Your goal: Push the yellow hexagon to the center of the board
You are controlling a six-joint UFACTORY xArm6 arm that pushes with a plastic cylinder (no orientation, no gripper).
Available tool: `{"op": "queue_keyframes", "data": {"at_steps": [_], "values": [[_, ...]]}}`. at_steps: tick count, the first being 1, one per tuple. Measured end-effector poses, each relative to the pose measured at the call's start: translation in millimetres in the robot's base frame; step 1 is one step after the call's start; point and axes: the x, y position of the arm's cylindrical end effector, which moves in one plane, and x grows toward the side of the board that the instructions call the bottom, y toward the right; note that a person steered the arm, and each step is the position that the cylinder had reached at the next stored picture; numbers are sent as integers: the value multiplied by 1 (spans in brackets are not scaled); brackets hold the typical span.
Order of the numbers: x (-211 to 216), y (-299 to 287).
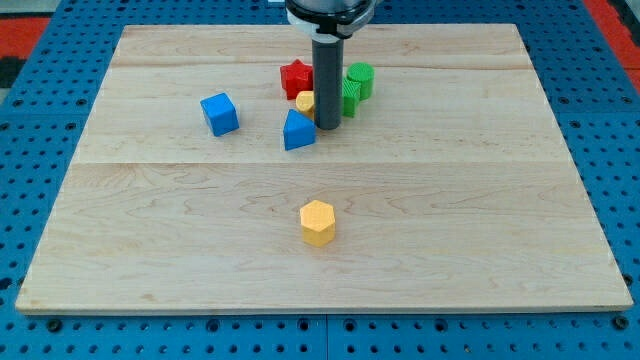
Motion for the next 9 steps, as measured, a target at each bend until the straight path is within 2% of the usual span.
{"op": "queue_keyframes", "data": {"at_steps": [3, 5, 9], "values": [[82, 46], [119, 67], [130, 77]]}}
